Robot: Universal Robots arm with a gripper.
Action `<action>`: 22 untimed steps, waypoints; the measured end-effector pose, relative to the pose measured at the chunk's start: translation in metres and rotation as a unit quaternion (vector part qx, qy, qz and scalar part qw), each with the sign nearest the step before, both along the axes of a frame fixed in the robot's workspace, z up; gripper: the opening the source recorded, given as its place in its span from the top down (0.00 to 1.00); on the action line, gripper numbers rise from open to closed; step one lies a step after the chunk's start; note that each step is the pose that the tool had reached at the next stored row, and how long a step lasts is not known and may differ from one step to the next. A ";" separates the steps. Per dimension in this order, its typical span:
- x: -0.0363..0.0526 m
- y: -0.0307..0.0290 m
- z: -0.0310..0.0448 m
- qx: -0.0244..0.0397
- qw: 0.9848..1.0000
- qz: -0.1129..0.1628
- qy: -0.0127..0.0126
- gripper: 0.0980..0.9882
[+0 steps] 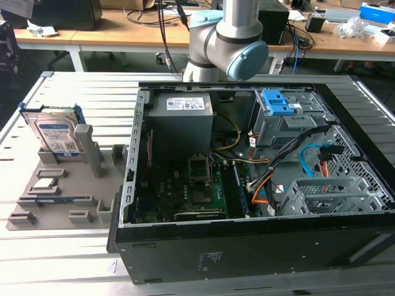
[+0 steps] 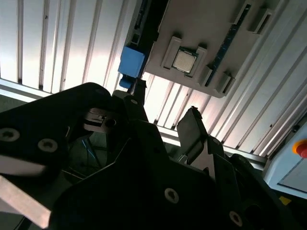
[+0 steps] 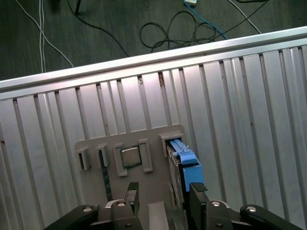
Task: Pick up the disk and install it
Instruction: 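Pick up the disk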
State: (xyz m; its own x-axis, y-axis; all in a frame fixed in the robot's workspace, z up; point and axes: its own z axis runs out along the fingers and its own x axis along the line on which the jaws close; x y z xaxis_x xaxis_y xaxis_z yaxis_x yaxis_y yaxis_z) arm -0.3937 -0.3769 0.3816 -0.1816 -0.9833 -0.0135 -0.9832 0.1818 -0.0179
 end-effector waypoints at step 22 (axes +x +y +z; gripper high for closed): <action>0.0115 0.0104 -0.0149 -0.001 1.000 0.001 0.000 0.50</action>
